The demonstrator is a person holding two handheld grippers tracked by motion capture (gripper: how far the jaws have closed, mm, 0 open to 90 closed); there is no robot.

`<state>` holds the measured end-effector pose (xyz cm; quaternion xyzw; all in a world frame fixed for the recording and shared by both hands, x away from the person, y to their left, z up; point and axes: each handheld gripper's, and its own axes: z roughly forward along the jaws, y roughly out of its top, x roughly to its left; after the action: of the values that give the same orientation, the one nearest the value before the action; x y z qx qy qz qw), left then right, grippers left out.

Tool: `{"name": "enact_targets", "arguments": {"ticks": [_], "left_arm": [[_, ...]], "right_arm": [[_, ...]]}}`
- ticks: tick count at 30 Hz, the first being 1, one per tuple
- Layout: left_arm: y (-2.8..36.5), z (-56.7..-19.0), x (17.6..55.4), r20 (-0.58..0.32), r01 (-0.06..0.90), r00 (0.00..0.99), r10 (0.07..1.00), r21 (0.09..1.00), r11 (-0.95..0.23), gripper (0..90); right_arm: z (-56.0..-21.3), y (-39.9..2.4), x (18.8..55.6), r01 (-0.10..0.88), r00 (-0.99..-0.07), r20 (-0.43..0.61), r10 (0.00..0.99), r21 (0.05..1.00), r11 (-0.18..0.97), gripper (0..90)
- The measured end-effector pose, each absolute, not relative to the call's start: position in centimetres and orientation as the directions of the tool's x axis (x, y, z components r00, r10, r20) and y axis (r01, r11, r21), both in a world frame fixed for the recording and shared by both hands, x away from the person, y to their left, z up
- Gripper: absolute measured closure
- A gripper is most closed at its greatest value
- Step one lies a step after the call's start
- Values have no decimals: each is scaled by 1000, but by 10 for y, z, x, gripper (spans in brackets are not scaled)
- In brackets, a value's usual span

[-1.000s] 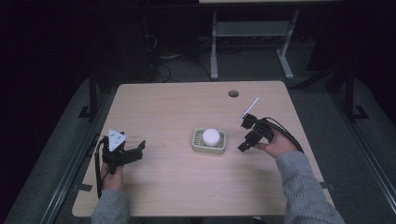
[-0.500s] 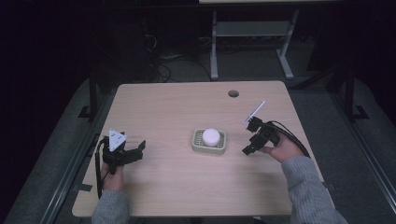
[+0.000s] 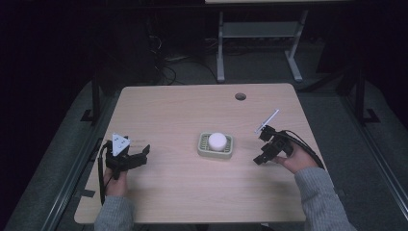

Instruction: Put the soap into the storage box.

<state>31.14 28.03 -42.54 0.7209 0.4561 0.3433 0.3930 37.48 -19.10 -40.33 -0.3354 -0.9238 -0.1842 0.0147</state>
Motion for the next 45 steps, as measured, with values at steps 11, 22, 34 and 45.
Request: {"name": "enact_targets", "arguments": {"ticks": [11,22,34,45], "left_arm": [[280,-425,311,138,388,349,927,879,-278,148],[280,-426,311,139,390,351,926,877,-280,148],[279,-426,311,143,391,355,924,875,-286,149],[278,-427,312,145,390,358,922,875,-289,148]], "right_arm": [[-408,-200,367,635,-765,159,624,349,689,350],[-411,-211,357,644,-755,160,635,359,675,348],[-417,-225,339,655,-744,161,649,371,659,346],[-425,-233,325,663,-735,166,658,381,644,346]]}}
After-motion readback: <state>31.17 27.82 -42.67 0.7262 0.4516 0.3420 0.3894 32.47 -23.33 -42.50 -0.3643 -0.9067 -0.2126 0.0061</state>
